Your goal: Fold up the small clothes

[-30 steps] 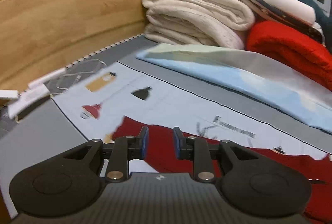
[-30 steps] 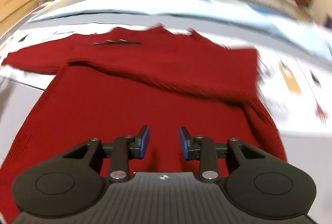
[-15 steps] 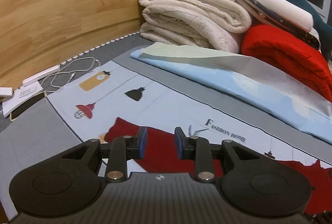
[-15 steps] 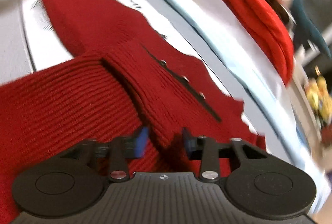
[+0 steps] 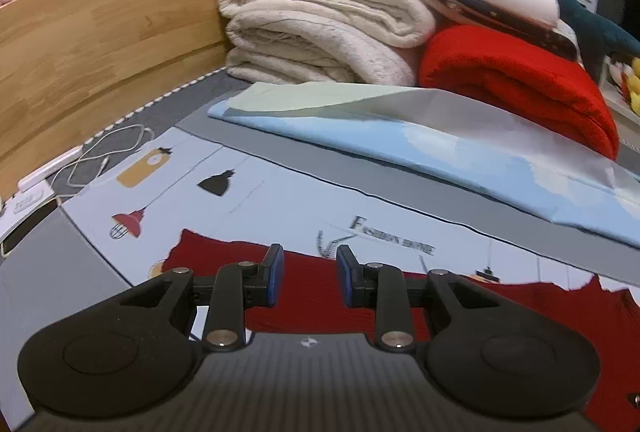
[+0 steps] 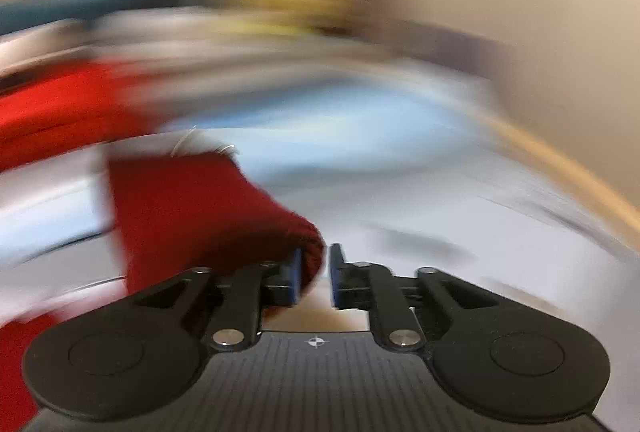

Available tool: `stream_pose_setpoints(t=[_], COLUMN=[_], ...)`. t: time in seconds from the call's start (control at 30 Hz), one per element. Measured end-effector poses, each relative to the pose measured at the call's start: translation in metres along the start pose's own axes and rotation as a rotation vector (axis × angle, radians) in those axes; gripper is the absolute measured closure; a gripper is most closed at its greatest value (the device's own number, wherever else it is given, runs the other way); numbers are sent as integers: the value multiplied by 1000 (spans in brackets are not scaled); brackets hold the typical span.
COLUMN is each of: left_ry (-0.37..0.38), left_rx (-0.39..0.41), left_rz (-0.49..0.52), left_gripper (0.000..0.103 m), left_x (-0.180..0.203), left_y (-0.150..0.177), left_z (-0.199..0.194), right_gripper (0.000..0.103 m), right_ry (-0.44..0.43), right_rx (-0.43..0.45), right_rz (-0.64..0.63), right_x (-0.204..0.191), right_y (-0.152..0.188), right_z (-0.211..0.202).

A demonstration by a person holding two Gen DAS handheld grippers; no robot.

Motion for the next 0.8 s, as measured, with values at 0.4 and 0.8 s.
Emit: stream_pose_setpoints(t=[0.4, 0.8], left_ry=[264, 468], left_rx=[-122, -204], left_rz=[199, 253], left_gripper=[71, 71], left_x=[71, 45], left_y=[39, 78], left_z=[-18, -130], right_gripper=[75, 71], right_ry=[-332, -404], right_rx=[-428, -651], right_rz=[144, -88], right_x=[73, 40], right_y=[132, 161], right_z=[-19, -139])
Point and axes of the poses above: each gripper's, at about its wrist camera, not at the fingertips, and z roughly the way its jaws point, x to its right, y to its underside, the point moved 2 cm from there along z, roughly the way its jaws point, and after that the axes turned 7 degrees about -y, right-handed, at the moved point
